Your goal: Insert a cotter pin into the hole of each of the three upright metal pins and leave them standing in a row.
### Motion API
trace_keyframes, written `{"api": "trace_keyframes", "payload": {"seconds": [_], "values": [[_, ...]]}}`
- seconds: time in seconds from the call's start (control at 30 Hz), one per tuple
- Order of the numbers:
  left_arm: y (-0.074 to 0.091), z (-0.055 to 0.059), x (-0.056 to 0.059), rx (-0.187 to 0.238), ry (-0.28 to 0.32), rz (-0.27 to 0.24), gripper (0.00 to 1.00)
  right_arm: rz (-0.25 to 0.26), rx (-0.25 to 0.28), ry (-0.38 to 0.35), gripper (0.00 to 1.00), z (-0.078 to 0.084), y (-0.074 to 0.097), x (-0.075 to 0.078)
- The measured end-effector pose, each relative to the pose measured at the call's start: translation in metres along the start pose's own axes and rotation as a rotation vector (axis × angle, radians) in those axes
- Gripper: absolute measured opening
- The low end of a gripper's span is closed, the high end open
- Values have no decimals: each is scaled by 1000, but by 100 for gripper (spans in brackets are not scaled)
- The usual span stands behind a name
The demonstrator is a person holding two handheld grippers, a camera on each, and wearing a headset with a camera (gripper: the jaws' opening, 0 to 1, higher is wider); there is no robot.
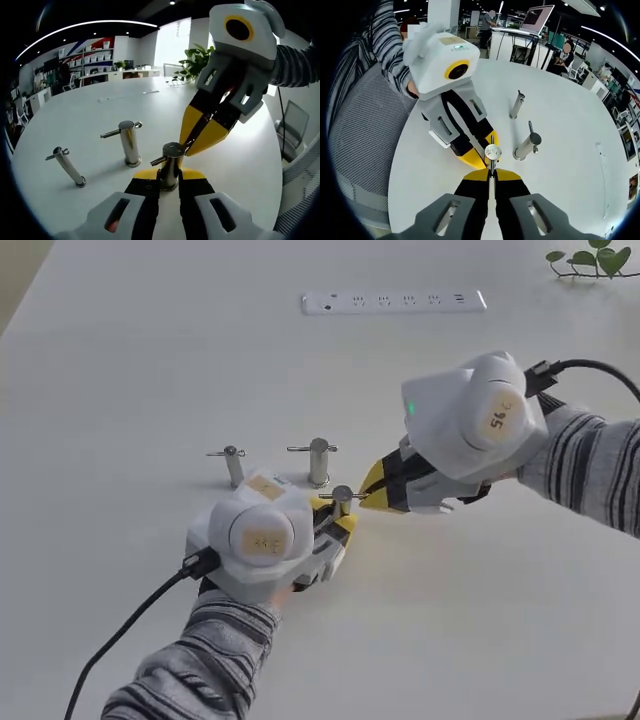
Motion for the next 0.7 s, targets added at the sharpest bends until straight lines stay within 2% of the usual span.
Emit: {"api": "trace_keyframes", "payload": {"seconds": [0.17,0.23,0.3,0.47,0.7], "values": [[0,0,0,2,-1,-1,10,1,22,-5,0,-3,0,-1],[0,0,0,2,1,-1,10,-4,19,-31,4,-2,2,-1],[0,0,0,2,-1,-2,10,4,17,-28,6,-1,4,-1],[0,0,0,3,0,-2,10,9,22,-51,3,2,11,-2],[0,0,0,4,3,-2,10,14,22,-59,0,2,12,-2]]}}
Point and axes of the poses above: the centre of the closed fingertips' face, and the gripper's own axes: y roughly backward along the fingers, x roughly to its right, z roughly out of its underside, the point moved 9 cm from there along y, roughly backward along the fingers, and after that the axes turned 7 degrees about -x, right-handed, at the moved point
